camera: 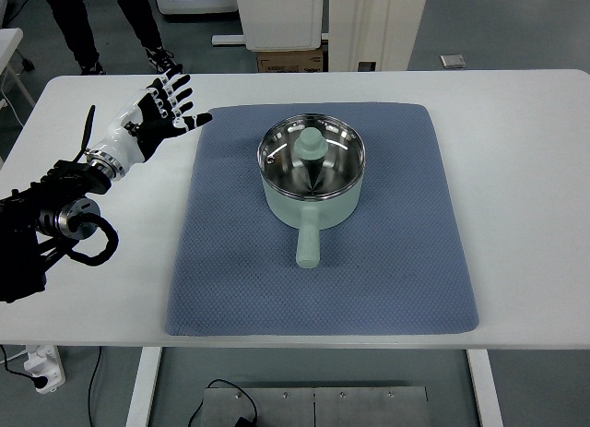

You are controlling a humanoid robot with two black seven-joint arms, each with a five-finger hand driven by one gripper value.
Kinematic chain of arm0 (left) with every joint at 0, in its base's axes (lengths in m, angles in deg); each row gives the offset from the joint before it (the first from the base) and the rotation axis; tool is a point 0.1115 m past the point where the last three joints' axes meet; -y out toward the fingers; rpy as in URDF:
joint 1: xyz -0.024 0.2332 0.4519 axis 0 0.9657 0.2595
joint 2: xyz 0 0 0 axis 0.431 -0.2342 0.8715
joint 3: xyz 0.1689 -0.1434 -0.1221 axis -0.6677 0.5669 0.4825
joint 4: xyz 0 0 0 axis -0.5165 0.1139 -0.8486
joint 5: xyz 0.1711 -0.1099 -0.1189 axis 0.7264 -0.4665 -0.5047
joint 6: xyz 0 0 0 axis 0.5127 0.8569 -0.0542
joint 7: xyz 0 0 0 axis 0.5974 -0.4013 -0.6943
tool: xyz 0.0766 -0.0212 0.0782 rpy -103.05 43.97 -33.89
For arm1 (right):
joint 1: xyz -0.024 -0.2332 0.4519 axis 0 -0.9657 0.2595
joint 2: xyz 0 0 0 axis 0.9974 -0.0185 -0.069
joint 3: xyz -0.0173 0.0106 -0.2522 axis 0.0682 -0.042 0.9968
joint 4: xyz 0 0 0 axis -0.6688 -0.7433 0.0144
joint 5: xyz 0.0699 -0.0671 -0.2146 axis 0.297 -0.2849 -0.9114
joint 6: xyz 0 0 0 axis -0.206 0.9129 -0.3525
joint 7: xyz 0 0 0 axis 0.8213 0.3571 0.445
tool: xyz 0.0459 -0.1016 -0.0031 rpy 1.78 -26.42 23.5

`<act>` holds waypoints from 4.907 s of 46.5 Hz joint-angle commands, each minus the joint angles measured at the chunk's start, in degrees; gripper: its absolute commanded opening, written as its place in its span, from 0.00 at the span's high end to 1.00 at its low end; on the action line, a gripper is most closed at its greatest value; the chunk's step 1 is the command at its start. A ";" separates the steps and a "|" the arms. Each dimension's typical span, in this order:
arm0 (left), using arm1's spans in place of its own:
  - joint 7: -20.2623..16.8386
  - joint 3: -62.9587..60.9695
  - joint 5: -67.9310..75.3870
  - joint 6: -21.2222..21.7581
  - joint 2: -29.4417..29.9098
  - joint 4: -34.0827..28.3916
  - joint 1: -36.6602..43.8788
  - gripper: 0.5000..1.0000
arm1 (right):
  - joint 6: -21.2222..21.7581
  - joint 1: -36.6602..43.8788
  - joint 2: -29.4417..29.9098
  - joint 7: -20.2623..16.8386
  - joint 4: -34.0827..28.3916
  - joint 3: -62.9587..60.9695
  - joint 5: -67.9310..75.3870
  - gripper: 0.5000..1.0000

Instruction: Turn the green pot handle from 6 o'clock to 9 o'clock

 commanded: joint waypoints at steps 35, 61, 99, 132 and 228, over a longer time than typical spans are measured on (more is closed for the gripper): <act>-0.07 -0.02 -0.22 -0.88 -0.11 -0.01 0.04 0.00 | 0.00 0.00 0.00 0.00 0.00 0.01 0.00 0.00; -0.16 2.35 -0.31 -2.02 -0.02 -0.10 -0.14 0.00 | 0.00 0.00 0.00 0.00 0.00 0.01 0.00 0.00; -3.15 15.26 7.78 -6.33 5.42 3.58 -3.82 0.00 | 0.00 0.00 0.00 0.00 0.00 0.01 0.00 0.00; -3.23 18.35 26.06 -5.71 11.49 29.16 -11.56 0.00 | 0.00 0.00 0.00 0.00 0.00 -0.08 0.00 0.00; -2.97 3.05 83.71 -14.94 3.24 37.96 -12.44 0.00 | 0.00 0.00 0.00 0.00 0.00 -0.08 0.00 0.00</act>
